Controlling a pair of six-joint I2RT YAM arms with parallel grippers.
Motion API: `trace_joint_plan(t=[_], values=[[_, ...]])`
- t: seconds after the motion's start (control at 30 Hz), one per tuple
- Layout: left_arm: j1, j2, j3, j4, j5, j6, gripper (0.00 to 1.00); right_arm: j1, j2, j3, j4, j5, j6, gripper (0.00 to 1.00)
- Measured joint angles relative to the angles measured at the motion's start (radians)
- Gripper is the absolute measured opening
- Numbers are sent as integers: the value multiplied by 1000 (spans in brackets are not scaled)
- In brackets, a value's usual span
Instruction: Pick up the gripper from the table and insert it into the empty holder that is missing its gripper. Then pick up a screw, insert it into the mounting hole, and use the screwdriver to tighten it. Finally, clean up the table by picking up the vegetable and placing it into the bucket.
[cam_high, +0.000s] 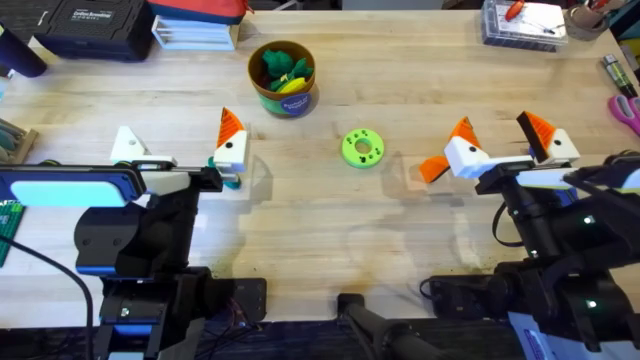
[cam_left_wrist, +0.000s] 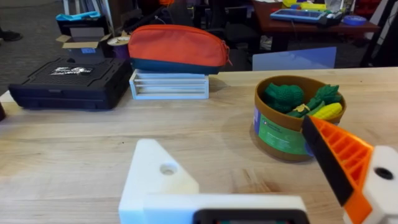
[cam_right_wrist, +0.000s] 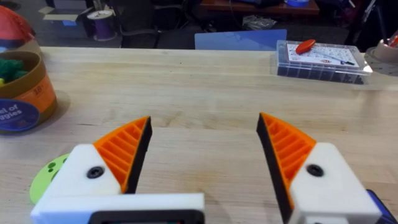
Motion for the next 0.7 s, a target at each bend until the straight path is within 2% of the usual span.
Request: trace_joint_plan(t=[0.3, 0.47, 0.5, 0.57, 0.7], values=[[0, 0, 0, 9, 0, 0, 985, 0, 0, 0, -2, 0, 0, 994], [0, 0, 5, 117, 0, -37, 985, 0, 0, 5, -10, -3, 0, 994], [0, 0, 15, 101, -1, -54, 985, 0, 0, 16, -33, -3, 0, 994], [0, 0, 62, -1, -6, -99, 985, 0, 4, 69, -130, -3, 0, 993], [0, 28, 248, -324, -30, -210, 985, 0, 43, 235, -313, 0, 0, 993]])
